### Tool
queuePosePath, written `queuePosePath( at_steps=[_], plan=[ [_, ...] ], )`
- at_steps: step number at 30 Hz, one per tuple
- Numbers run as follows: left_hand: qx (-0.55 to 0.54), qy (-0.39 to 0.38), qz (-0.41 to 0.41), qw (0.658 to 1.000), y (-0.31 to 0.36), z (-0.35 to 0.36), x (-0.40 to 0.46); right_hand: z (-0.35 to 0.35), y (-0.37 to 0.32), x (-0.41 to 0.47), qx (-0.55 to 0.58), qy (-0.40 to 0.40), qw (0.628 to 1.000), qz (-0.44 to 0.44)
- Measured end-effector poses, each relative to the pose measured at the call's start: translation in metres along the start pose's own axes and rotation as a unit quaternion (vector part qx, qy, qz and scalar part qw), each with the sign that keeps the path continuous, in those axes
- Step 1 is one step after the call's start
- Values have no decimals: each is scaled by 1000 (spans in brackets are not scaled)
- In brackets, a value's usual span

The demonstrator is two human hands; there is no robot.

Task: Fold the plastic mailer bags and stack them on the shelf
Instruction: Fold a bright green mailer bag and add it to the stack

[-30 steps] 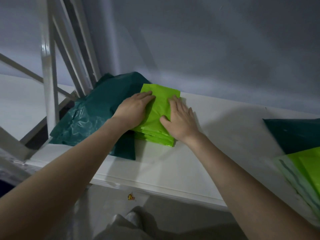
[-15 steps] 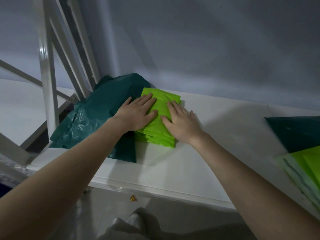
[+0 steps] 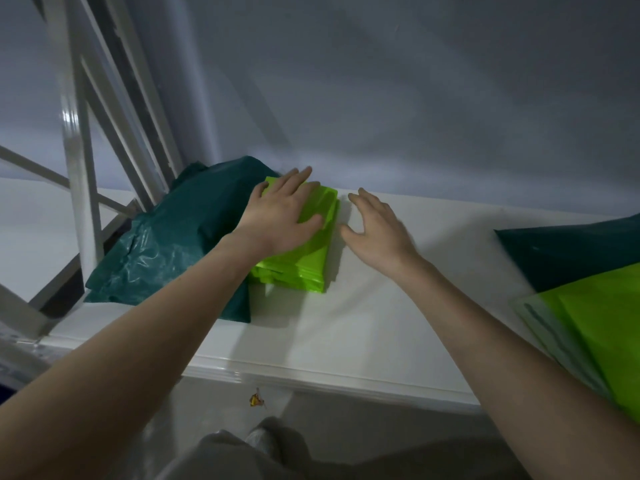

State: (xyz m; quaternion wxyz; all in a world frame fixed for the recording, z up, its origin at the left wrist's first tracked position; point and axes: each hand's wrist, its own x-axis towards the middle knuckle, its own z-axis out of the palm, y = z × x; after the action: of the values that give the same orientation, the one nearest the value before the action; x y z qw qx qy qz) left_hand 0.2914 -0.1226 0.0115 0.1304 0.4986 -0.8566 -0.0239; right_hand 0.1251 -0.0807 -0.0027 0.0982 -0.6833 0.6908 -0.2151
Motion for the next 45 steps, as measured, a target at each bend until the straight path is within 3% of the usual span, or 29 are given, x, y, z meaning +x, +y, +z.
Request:
queuePosePath(
  at_steps=[13,33,45],
  plan=[
    [-67,44,77,994,121,5,17,-80,83,-62,2,86,994,68],
    [-136,-63,216,965,319,90,20,-146,232,-169,-39,143,969,198],
    [-119,-126,209,962,372,129,33,-142,282,-202,-168,150,938,263]
  ],
)
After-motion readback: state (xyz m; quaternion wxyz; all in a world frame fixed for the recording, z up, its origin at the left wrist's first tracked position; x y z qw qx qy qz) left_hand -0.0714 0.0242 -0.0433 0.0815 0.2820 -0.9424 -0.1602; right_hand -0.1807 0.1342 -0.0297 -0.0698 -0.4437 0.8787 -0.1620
